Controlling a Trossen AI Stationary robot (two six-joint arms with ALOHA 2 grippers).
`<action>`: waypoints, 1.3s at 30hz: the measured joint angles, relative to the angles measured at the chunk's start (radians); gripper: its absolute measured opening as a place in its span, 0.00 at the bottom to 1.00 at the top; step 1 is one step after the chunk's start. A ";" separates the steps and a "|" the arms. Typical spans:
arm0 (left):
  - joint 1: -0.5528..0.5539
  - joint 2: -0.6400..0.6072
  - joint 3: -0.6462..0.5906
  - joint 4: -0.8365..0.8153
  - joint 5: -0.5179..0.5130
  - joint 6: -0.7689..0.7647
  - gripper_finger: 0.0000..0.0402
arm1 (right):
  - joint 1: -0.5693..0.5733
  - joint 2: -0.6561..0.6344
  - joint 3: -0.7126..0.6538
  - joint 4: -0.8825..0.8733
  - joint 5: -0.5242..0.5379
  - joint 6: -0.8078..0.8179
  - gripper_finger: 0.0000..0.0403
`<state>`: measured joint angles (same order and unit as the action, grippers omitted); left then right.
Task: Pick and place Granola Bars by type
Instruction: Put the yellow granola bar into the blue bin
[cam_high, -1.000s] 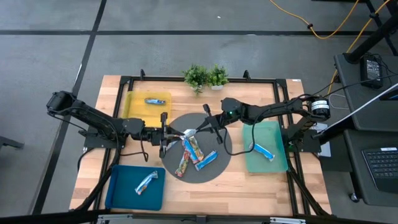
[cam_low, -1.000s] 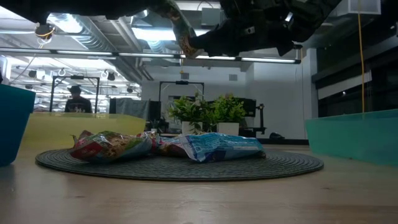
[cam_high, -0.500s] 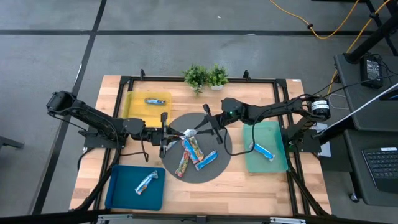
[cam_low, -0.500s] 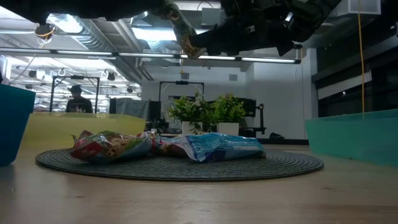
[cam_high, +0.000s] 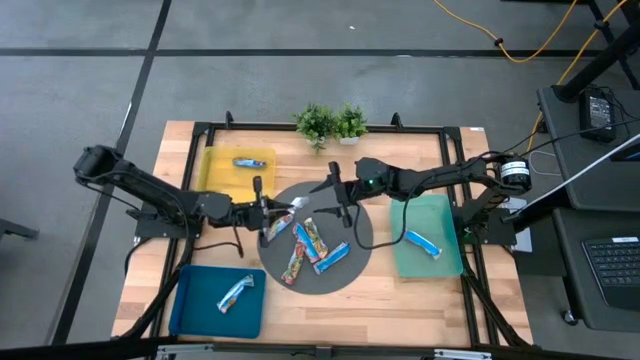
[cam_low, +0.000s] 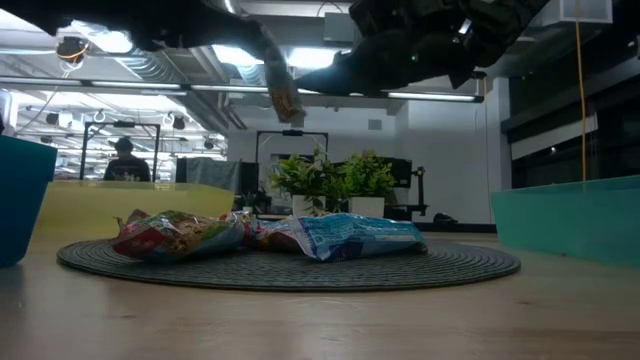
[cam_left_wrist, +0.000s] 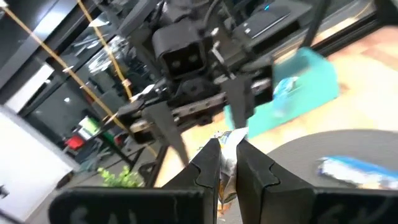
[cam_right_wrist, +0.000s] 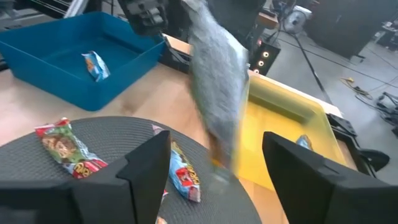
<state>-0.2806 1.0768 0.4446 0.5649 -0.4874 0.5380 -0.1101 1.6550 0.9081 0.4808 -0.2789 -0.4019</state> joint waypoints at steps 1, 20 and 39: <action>-0.013 -0.015 0.000 -0.016 -0.003 -0.012 0.05 | 0.000 0.000 0.000 -0.001 0.006 -0.001 0.64; -0.408 -0.272 0.293 -1.060 -0.238 -0.936 0.05 | -0.006 0.000 0.000 -0.008 0.008 -0.030 0.64; -0.582 -0.227 0.407 -1.465 0.312 -1.745 0.05 | -0.006 0.000 0.000 -0.008 0.006 -0.030 0.64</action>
<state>-0.8629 0.8499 0.8521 -0.9003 -0.1752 -1.2073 -0.1158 1.6550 0.9081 0.4728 -0.2726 -0.4320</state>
